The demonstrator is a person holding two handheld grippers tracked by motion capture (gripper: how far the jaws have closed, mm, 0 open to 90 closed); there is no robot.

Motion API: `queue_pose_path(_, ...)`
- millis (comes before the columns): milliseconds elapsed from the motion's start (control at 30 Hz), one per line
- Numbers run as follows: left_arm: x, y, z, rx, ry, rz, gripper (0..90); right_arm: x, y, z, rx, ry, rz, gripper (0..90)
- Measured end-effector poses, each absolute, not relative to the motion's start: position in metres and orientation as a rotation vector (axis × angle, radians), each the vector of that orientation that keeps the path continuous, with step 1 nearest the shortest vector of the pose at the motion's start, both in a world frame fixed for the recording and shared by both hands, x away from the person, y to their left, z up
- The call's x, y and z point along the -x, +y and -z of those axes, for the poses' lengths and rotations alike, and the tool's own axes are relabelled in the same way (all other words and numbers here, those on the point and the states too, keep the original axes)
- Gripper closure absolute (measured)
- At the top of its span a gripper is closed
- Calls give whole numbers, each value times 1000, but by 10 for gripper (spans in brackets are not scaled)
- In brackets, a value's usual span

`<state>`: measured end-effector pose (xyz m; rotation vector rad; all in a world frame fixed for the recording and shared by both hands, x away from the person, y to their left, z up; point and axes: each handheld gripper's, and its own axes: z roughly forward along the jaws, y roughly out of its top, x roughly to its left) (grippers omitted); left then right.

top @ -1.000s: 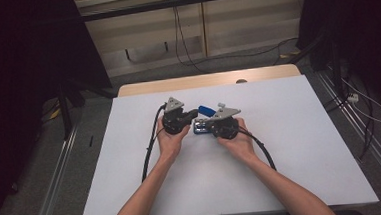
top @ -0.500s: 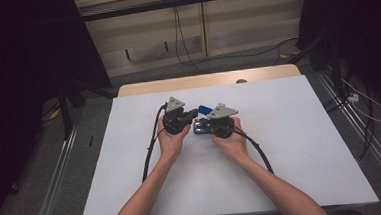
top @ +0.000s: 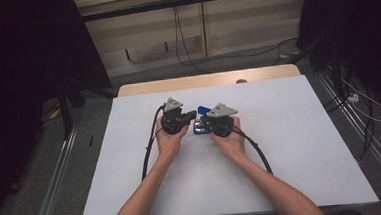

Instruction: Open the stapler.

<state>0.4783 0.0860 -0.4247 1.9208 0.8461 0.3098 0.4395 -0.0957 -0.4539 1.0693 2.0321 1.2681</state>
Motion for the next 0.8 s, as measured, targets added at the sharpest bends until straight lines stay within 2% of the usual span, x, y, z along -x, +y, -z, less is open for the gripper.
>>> queue_pose_path(800, -478, 85, 440, -2003, 824, -312, 900, -439, -96, 454, -1069, 2041, -1264, 900)
